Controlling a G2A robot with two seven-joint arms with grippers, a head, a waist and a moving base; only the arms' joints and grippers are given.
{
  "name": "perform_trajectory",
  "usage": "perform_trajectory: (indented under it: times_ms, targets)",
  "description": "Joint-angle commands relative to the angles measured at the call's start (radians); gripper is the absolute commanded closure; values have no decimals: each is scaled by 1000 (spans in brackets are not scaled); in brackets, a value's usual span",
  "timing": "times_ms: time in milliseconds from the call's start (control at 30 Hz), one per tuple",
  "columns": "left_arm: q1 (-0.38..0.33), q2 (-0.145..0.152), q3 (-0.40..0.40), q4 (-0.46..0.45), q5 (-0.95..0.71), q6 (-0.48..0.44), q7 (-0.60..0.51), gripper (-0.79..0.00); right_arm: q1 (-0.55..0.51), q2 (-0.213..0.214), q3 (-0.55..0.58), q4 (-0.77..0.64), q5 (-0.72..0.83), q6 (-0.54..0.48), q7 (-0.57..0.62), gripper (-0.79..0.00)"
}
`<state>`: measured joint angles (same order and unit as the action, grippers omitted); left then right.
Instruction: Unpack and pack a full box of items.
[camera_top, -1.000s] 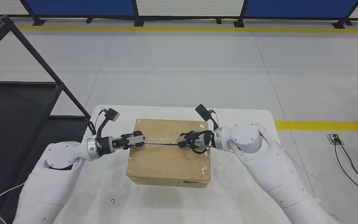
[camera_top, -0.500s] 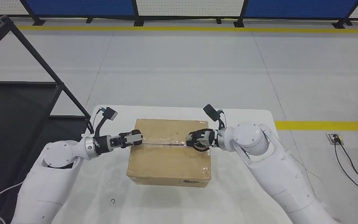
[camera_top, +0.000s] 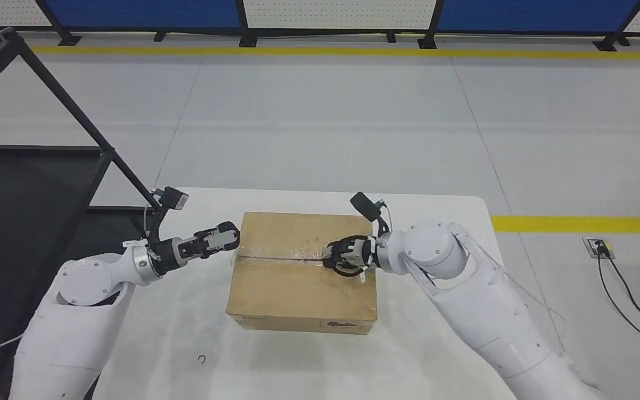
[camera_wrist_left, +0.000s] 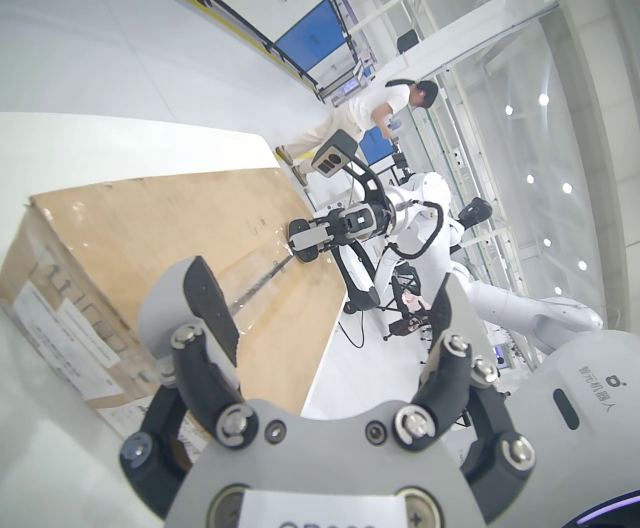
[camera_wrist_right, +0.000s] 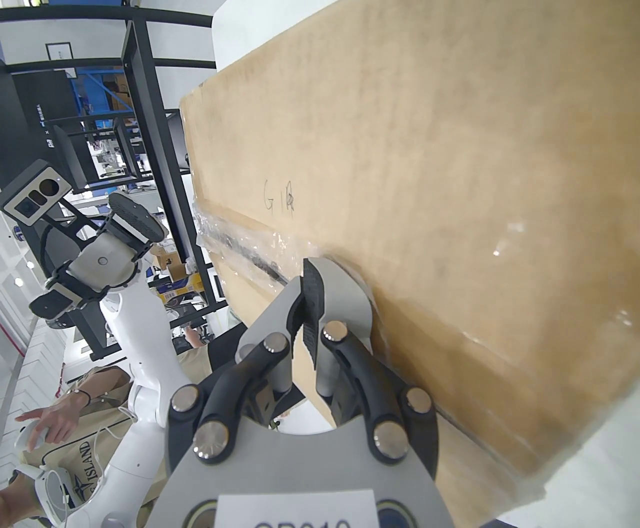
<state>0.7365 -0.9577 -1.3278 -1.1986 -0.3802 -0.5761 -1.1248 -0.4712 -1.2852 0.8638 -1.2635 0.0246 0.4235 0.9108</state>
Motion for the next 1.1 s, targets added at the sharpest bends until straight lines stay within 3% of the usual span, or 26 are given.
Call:
perform_trajectory:
  times_ms: [0, 467, 1067]
  targets:
    - [21, 6, -24, -9, -2, -6, 5, -785, 19, -11, -17, 25, 15, -8, -7, 0]
    - [149, 40, -154, -66, -25, -35, 26, -785, 116, -84, -140, 129, 60, -45, -24, 0]
    - [240, 64, -244, -75, -58, -72, 40, -785, 205, -216, -261, 299, 163, -175, -126, 0]
